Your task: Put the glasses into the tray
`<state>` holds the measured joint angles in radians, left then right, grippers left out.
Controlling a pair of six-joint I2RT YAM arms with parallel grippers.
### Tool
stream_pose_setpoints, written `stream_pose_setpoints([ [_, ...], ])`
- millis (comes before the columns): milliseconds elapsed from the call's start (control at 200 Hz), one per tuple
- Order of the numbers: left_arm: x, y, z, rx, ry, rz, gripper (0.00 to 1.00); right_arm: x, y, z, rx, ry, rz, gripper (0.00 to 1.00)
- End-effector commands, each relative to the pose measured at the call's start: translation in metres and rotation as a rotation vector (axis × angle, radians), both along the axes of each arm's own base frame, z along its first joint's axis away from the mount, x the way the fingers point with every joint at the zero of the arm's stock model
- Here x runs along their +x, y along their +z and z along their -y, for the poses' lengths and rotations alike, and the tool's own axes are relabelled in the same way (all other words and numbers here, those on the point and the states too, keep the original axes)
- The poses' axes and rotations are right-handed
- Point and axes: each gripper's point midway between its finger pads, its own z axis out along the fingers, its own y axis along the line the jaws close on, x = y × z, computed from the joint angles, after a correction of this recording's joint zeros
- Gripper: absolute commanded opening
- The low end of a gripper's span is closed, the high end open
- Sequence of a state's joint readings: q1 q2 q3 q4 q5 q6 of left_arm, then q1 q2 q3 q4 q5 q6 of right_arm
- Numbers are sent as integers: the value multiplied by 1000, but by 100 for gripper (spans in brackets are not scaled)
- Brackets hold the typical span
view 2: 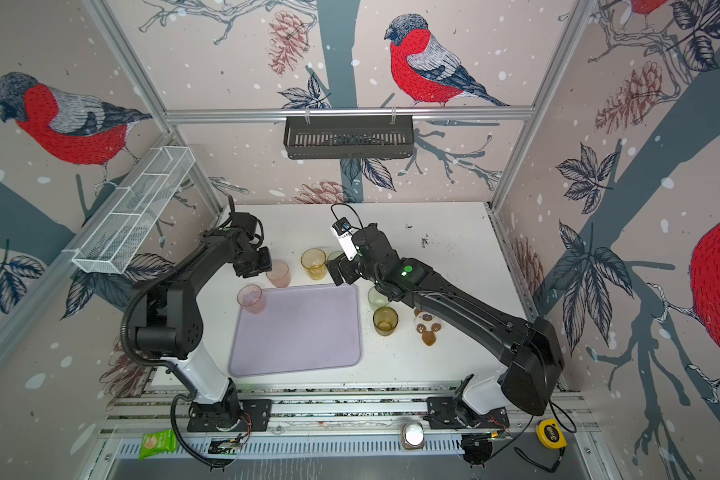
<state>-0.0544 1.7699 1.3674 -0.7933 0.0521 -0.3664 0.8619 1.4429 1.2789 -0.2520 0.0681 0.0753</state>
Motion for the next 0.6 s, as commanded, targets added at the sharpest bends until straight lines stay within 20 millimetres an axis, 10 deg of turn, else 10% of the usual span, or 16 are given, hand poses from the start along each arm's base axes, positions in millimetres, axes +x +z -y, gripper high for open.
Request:
stream_pose_setpoints([
  [0,5,-1,0,11,-4,11,44,3,5,-1,16,-2,18,100],
  [595,13,-8,1,21,-6,-6,27,11,1,4,16,-10,8,100],
])
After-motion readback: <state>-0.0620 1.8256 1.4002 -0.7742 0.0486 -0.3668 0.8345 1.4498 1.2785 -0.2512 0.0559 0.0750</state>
